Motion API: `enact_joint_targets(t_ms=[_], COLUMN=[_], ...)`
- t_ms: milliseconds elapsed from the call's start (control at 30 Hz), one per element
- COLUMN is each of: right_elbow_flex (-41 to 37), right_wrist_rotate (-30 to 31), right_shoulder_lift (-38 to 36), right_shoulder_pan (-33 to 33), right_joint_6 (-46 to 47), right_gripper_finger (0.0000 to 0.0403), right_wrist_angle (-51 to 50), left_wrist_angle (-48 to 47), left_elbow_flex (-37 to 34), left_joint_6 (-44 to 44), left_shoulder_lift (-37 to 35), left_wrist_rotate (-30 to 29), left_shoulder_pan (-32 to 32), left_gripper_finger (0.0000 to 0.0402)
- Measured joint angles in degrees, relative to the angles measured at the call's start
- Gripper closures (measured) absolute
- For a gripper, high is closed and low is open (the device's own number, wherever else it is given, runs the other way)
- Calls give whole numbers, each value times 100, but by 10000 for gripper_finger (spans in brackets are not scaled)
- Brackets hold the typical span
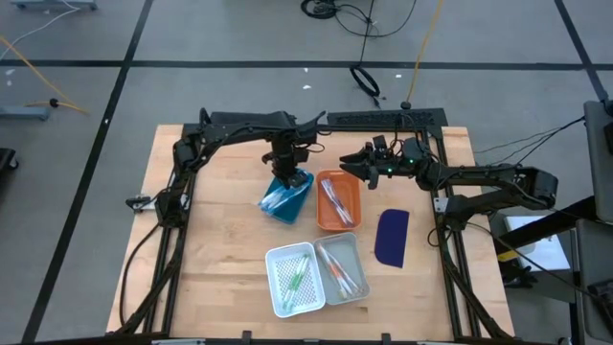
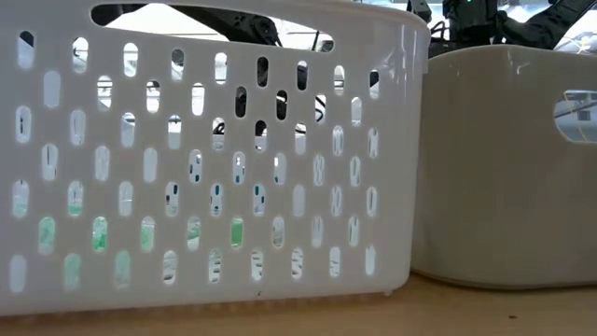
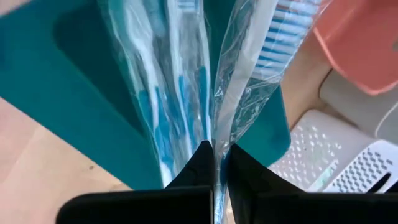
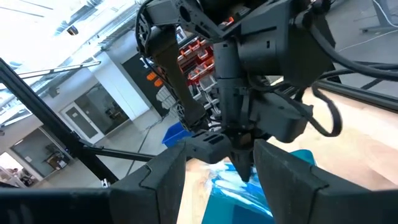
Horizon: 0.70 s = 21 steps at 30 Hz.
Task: Pick & Place Toothbrushes
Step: Put the blue toothbrush into the blue bin
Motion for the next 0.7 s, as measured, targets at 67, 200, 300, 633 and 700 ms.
enact_joint_targets(t_ms=[67, 200, 300, 633, 700], right_elbow_flex=[0, 0, 0, 0, 0], right_wrist_rotate=[0, 0, 0, 0, 0], right_shoulder_lift=[0, 0, -2, 0, 0], right_shoulder_pan=[0, 0, -2, -1, 0], right_joint_6=[0, 9, 9, 56, 57], right_gripper_finger=[222, 222, 222, 222, 222], right_wrist_angle=[4, 14, 46, 90, 89], left_wrist_angle=[-31, -131, -198, -362, -244], left_elbow_flex=[0, 0, -2, -2, -2], left_joint_6=[-43, 7, 28, 187, 189], left_shoulder_lift=[0, 65, 151, 170, 170], left_wrist_rotate=[-5, 46, 74, 38, 12], left_shoulder_pan=[2, -88, -132, -99, -102], left_gripper_finger=[393, 390, 394, 385, 388])
